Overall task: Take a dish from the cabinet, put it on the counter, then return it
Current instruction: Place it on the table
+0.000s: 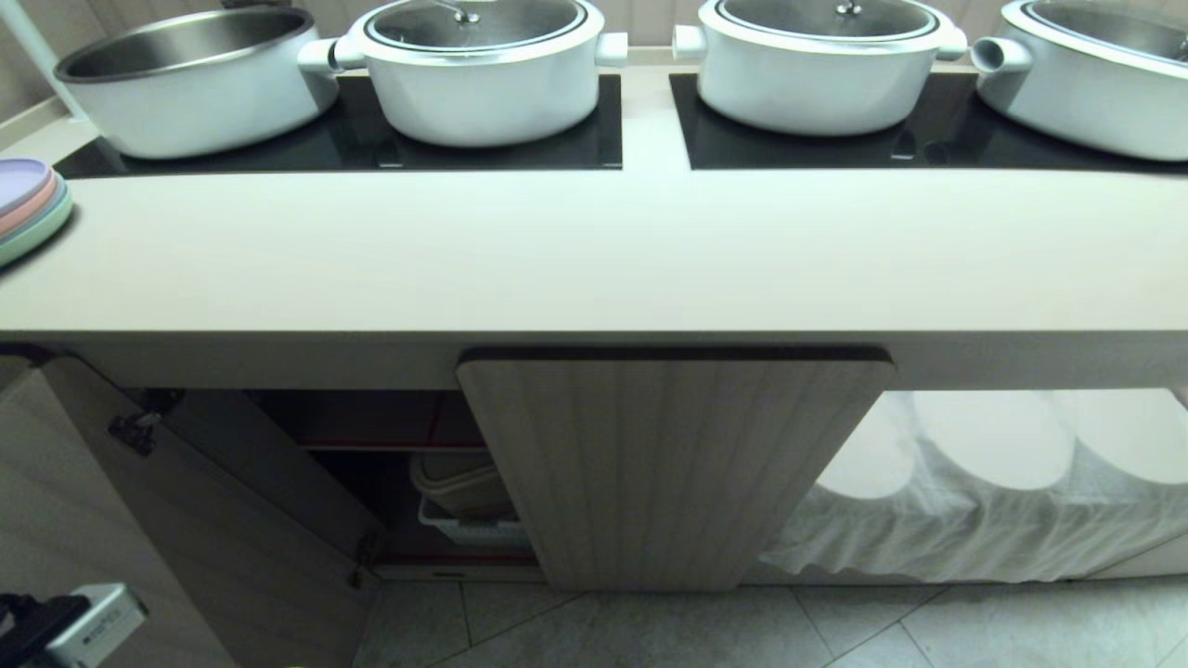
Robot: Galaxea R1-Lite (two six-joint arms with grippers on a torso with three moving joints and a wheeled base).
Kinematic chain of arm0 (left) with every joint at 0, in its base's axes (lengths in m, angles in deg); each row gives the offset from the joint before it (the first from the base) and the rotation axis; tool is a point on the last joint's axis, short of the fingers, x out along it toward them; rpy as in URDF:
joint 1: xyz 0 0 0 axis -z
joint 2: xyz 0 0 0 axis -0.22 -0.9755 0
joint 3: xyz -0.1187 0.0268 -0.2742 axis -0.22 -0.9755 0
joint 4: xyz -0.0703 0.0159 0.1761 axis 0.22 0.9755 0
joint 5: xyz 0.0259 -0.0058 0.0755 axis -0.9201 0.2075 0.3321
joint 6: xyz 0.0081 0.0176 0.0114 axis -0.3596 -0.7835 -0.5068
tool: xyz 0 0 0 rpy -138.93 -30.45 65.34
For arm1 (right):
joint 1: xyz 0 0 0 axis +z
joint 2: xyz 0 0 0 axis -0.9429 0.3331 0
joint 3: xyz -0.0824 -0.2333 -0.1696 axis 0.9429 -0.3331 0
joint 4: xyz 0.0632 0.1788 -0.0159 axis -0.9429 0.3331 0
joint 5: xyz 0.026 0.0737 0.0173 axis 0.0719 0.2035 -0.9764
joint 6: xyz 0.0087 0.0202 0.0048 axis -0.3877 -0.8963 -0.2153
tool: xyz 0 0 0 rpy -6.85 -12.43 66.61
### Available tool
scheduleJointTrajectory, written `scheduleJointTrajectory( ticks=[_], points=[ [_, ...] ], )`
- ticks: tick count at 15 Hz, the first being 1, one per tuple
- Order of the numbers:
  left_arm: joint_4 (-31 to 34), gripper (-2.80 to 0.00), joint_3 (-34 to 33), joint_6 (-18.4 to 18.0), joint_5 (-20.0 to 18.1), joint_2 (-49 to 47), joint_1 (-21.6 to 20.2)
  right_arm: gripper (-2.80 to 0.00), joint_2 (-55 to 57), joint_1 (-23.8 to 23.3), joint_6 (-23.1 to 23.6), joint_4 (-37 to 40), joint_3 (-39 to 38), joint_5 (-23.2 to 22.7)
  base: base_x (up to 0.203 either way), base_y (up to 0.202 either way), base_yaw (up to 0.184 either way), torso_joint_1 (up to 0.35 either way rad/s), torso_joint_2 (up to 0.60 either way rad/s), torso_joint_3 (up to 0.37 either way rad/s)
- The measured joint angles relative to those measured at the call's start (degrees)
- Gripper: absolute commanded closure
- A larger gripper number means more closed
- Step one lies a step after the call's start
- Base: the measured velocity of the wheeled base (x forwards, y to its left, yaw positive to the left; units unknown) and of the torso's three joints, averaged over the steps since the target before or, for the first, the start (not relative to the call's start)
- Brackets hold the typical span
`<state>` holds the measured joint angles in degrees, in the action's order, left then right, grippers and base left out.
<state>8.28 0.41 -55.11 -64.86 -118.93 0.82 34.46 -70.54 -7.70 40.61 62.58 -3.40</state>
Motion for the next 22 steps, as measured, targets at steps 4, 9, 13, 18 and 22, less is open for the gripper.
scheduleJointTrajectory(
  ticks=[4,9,13,18,22],
  points=[
    [0.0,0.00,0.0,0.0,0.0,0.1,0.0,0.00,0.0,0.0,0.0,0.0,0.0,0.0,0.000,0.000,0.000,0.271,-0.58,-0.309],
    [0.0,0.00,0.1,0.1,0.0,0.1,0.0,0.00,0.0,0.0,0.0,0.0,0.0,0.0,0.000,0.000,0.000,0.258,-0.54,-0.282],
    [0.0,0.00,0.1,0.1,-0.1,0.1,0.0,0.00,0.0,0.0,0.0,0.0,0.0,0.0,0.000,0.000,0.000,0.174,-0.36,-0.186],
    [0.0,0.00,0.0,0.0,-0.1,0.1,0.0,0.00,0.0,0.0,0.0,0.0,0.0,0.0,0.000,0.000,0.000,0.165,-0.33,-0.174],
    [0.0,0.00,0.1,0.0,-0.1,0.0,0.0,0.00,0.0,0.0,0.0,0.0,0.0,0.0,0.000,0.000,0.000,0.153,-0.32,-0.157]
  ],
)
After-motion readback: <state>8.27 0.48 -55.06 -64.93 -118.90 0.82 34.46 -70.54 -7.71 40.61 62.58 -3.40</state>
